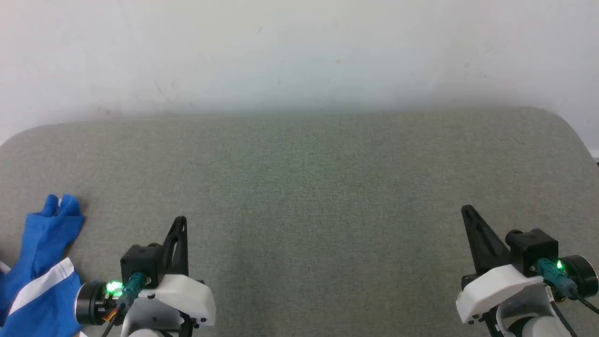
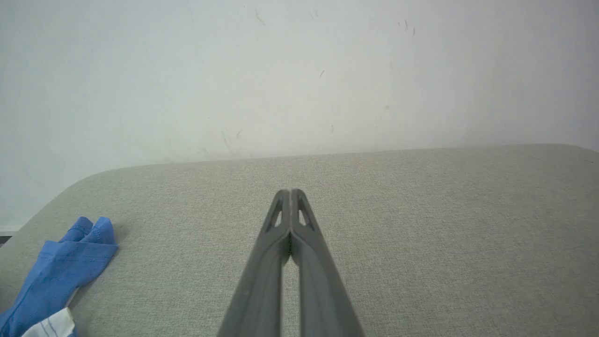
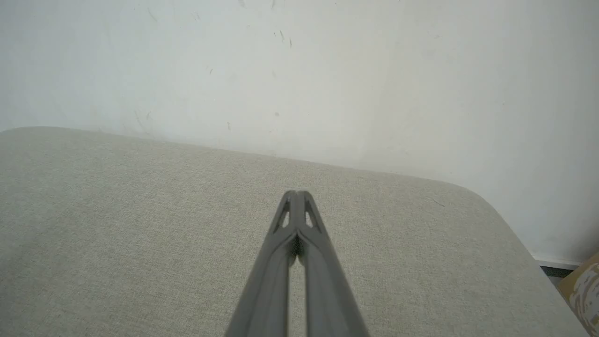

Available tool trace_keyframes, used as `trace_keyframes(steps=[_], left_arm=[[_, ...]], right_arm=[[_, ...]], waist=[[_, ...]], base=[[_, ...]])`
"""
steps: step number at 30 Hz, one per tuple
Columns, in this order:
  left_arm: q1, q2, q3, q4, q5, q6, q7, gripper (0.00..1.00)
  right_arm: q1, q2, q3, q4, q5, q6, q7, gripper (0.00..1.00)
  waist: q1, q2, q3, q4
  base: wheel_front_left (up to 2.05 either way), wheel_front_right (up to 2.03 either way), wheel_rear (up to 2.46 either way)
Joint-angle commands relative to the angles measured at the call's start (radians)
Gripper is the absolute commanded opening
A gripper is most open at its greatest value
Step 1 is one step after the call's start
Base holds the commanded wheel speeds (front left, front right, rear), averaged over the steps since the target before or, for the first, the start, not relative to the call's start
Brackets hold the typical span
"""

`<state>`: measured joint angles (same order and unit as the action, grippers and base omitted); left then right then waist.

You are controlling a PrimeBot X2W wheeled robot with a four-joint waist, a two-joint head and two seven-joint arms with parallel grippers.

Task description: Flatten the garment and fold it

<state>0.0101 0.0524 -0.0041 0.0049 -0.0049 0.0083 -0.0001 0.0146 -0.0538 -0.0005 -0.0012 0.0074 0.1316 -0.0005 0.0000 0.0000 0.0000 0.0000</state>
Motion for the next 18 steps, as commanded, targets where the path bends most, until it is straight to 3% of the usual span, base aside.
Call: trace_keyframes(steps=[1, 18], left_arm=[[-0.01, -0.002, 0.004, -0.005, 0.005, -0.008, 0.0, 0.0], [-0.01, -0.002, 0.004, -0.005, 0.005, -0.008, 0.0, 0.0]], right_arm=[[-0.015, 0.004, 0.0, 0.001, -0.007, -0.001, 0.0, 0.0], [-0.015, 0.004, 0.0, 0.001, -0.007, -0.001, 0.0, 0.0]], waist=[[0.0, 0.0, 0.0, 0.0], [0.0, 0.0, 0.0, 0.0]], base=[[0.0, 0.0, 0.0], [0.0, 0.0, 0.0]])
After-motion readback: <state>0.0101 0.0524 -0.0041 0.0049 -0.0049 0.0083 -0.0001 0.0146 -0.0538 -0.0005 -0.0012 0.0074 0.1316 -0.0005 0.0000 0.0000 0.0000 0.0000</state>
